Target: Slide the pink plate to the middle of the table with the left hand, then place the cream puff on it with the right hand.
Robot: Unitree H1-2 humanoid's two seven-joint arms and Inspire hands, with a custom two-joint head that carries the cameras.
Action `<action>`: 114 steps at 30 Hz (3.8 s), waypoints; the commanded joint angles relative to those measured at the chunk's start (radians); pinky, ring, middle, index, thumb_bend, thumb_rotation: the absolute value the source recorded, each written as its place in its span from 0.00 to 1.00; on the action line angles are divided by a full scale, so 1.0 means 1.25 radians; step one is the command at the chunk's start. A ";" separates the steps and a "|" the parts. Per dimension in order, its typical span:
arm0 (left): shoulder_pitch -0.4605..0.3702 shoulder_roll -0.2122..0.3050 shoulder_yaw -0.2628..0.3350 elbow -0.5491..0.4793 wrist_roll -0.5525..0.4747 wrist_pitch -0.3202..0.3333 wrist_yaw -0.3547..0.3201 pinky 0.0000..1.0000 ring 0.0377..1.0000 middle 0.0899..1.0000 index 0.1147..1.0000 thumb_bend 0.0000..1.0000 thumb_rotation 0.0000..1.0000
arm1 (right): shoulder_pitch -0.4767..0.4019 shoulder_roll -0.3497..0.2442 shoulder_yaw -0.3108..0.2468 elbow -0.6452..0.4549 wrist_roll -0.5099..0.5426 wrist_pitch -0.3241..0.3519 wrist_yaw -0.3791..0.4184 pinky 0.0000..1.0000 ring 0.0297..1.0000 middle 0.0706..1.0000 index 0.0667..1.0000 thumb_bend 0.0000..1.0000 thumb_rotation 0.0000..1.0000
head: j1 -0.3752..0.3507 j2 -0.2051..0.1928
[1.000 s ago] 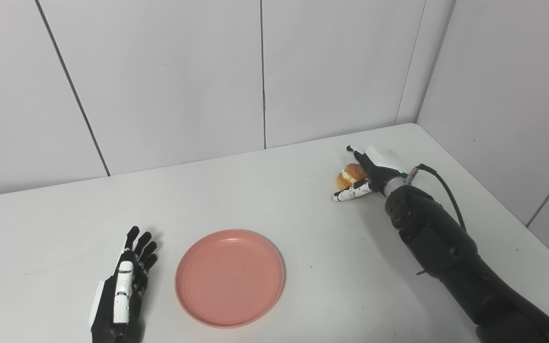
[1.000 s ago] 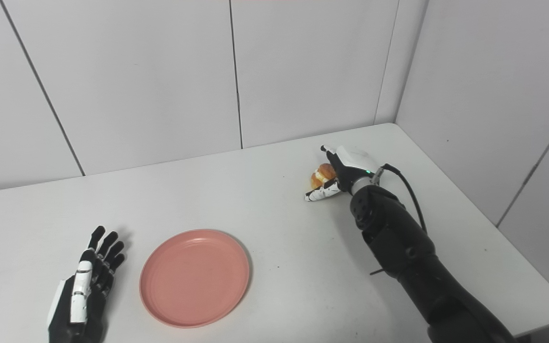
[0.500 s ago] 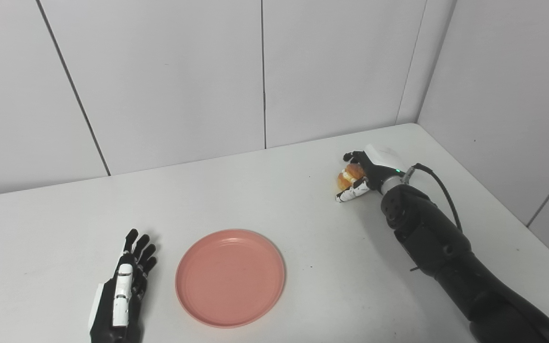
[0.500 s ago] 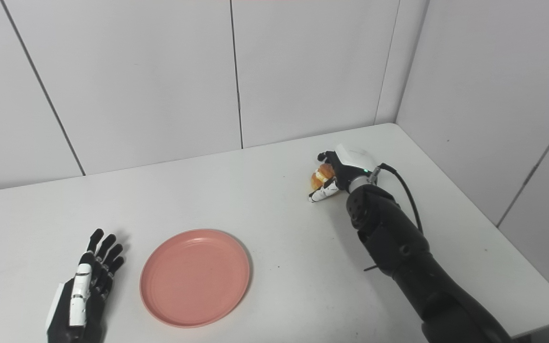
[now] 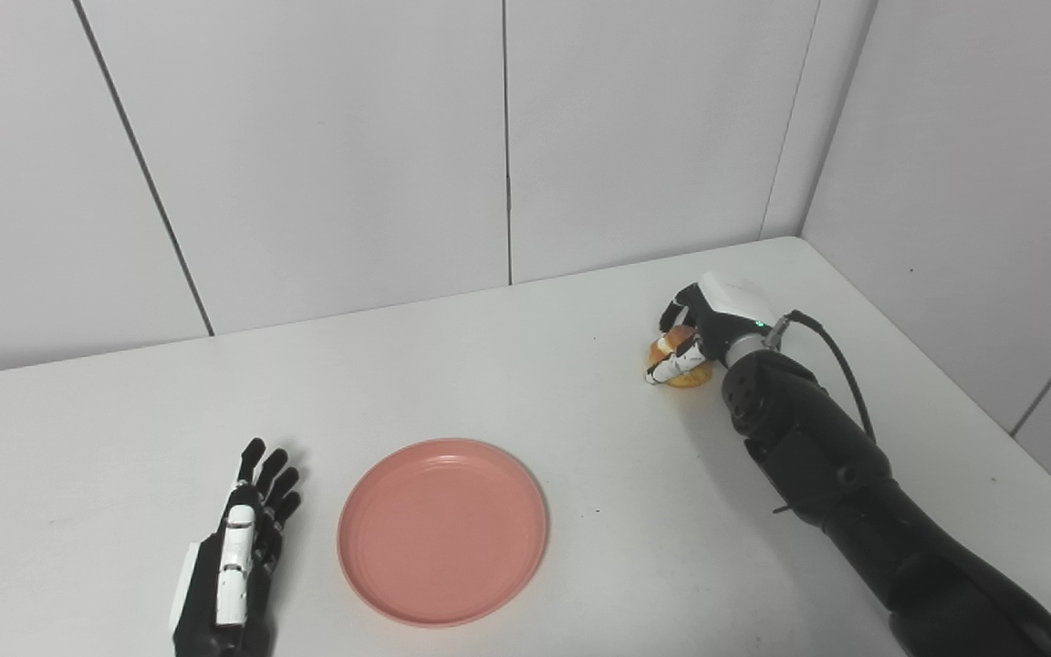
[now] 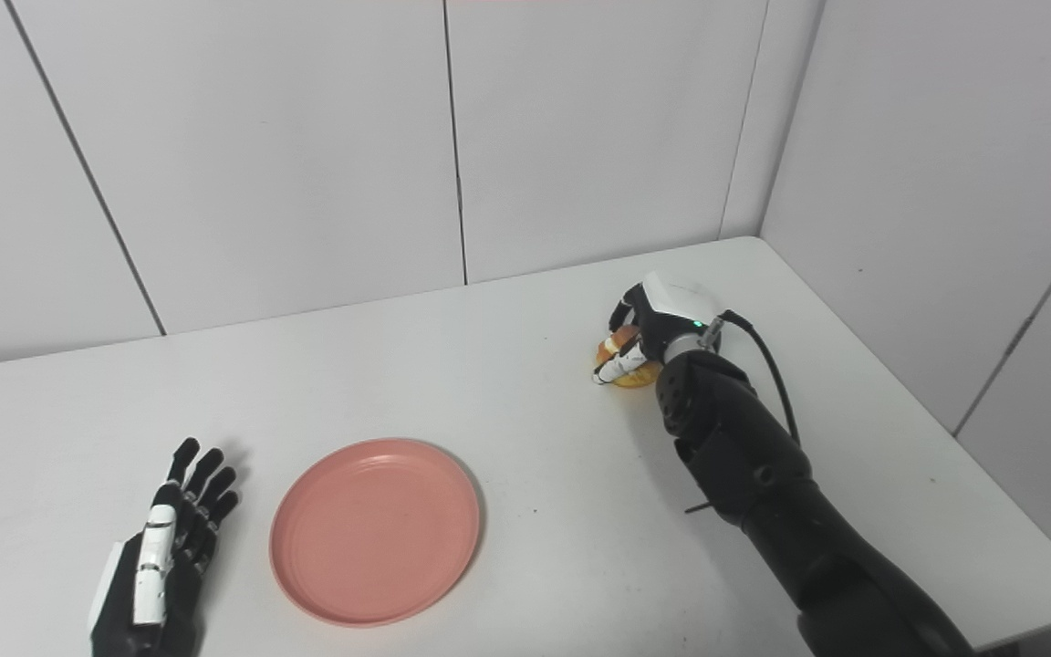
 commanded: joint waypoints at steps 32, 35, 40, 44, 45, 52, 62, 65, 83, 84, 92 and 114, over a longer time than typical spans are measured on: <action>0.053 -0.042 -0.030 0.019 0.081 0.011 0.045 0.93 0.93 0.94 0.94 0.44 1.00 | 0.087 0.063 -0.053 -0.619 -0.118 0.028 0.250 0.30 0.35 0.40 0.45 0.49 0.14 | 0.143 0.037; 0.052 -0.052 -0.040 0.008 0.103 0.021 0.056 0.94 0.94 0.95 0.95 0.44 1.00 | 0.100 0.077 -0.026 -0.663 -0.116 0.027 0.278 0.32 0.37 0.43 0.45 0.49 0.14 | 0.170 0.045; 0.054 -0.070 -0.055 -0.014 0.132 0.040 0.078 0.93 0.93 0.94 0.94 0.45 1.00 | 0.121 0.103 0.020 -0.710 -0.128 0.025 0.314 0.33 0.39 0.44 0.46 0.49 0.14 | 0.205 0.056; 0.053 -0.082 -0.063 -0.025 0.139 0.057 0.089 0.93 0.93 0.94 0.94 0.44 1.00 | 0.134 0.121 0.053 -0.730 -0.130 0.020 0.349 0.34 0.40 0.44 0.46 0.49 0.13 | 0.229 0.064; 0.053 -0.085 -0.064 -0.026 0.142 0.059 0.093 0.93 0.93 0.94 0.94 0.44 1.00 | 0.138 0.124 0.062 -0.730 -0.129 0.017 0.354 0.34 0.40 0.44 0.46 0.49 0.13 | 0.239 0.066; 0.051 -0.100 -0.075 -0.035 0.162 0.074 0.113 0.91 0.93 0.93 0.93 0.43 1.00 | 0.151 0.162 0.110 -0.699 -0.148 0.013 0.356 0.32 0.39 0.45 0.46 0.49 0.14 | 0.269 0.072; 0.047 -0.120 -0.081 -0.040 0.179 0.091 0.137 0.90 0.92 0.92 0.92 0.43 1.00 | 0.155 0.192 0.154 -0.634 -0.141 -0.008 0.346 0.38 0.45 0.51 0.46 0.49 0.14 | 0.299 0.078; 0.046 -0.123 -0.084 -0.042 0.182 0.093 0.143 0.90 0.91 0.92 0.91 0.43 1.00 | 0.154 0.204 0.167 -0.606 -0.150 -0.010 0.337 0.39 0.46 0.52 0.46 0.49 0.14 | 0.305 0.081; 0.049 -0.136 -0.088 -0.057 0.208 0.106 0.159 0.89 0.91 0.92 0.91 0.41 1.00 | 0.156 0.222 0.203 -0.508 -0.150 -0.028 0.302 0.53 0.60 0.64 0.46 0.49 0.14 | 0.319 0.089; 0.050 -0.137 -0.088 -0.058 0.208 0.106 0.159 0.89 0.91 0.92 0.91 0.42 1.00 | 0.157 0.222 0.204 -0.506 -0.151 -0.028 0.301 0.53 0.61 0.64 0.46 0.49 0.14 | 0.319 0.089; 0.049 -0.135 -0.088 -0.057 0.204 0.104 0.154 0.90 0.92 0.92 0.92 0.42 1.00 | 0.160 0.208 0.222 -0.531 -0.183 -0.029 0.304 0.34 0.40 0.47 0.46 0.50 0.15 | 0.317 0.093; 0.048 -0.131 -0.085 -0.063 0.197 0.115 0.150 0.90 0.92 0.92 0.91 0.43 1.00 | 0.150 0.193 0.166 -0.678 -0.221 -0.020 0.410 0.44 0.59 0.72 0.76 0.77 0.41 | 0.307 0.100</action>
